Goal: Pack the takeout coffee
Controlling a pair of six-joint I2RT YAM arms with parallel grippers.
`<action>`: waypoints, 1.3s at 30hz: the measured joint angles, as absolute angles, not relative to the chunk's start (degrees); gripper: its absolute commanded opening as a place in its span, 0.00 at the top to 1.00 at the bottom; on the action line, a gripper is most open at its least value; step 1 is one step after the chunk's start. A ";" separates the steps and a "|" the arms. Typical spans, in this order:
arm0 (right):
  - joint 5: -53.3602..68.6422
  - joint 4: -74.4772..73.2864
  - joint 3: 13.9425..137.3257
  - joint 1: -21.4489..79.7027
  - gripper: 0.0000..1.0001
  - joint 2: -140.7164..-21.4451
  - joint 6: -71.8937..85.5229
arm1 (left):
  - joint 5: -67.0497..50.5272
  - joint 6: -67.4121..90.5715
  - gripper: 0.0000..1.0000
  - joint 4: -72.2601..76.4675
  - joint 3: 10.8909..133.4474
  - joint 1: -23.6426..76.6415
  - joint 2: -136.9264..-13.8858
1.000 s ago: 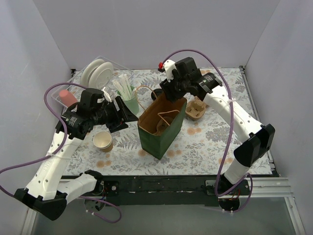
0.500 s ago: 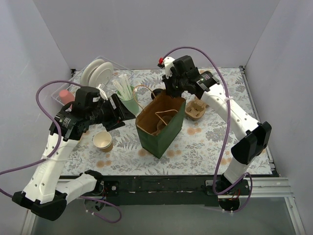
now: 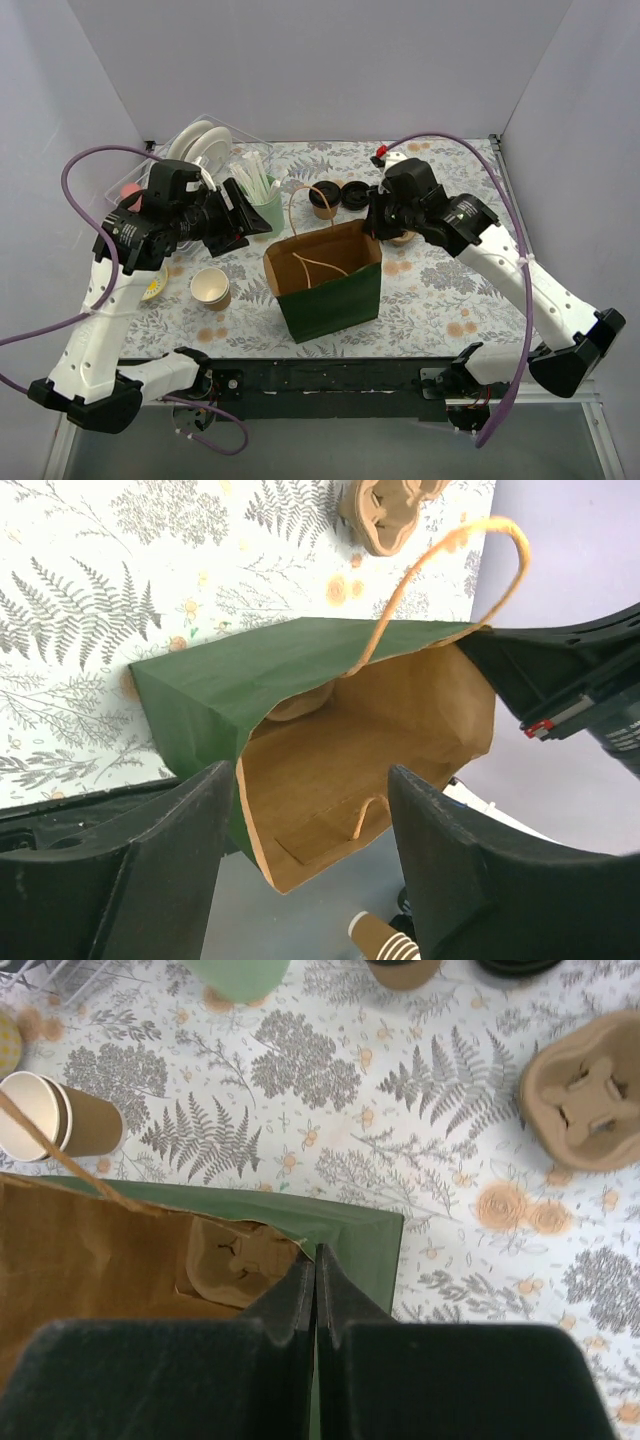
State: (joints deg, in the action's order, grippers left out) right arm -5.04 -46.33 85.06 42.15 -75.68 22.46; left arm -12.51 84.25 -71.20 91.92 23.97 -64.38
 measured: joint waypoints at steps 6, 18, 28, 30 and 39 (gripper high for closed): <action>-8.51 -44.53 78.67 43.16 0.99 -71.46 29.98 | -15.35 86.19 0.41 -70.28 85.36 23.94 -60.62; -10.41 -42.09 76.47 43.55 0.99 -69.95 33.98 | -20.49 88.49 0.43 -68.93 77.97 23.94 -57.82; -10.74 -41.08 75.42 43.64 0.99 -69.36 35.27 | -22.44 89.34 0.46 -67.33 75.44 24.21 -57.80; -10.83 -40.95 75.20 43.64 0.99 -69.01 35.68 | -22.52 89.47 0.50 -67.05 75.26 24.60 -58.04; -10.90 -39.29 74.04 43.64 0.87 -67.13 36.29 | -22.11 89.71 0.84 -64.62 71.92 27.90 -60.01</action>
State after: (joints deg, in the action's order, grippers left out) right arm -10.90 -39.29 74.04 43.64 -67.13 36.29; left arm -22.11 89.71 -64.62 71.92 27.90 -60.01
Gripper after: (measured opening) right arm 0.067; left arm 0.281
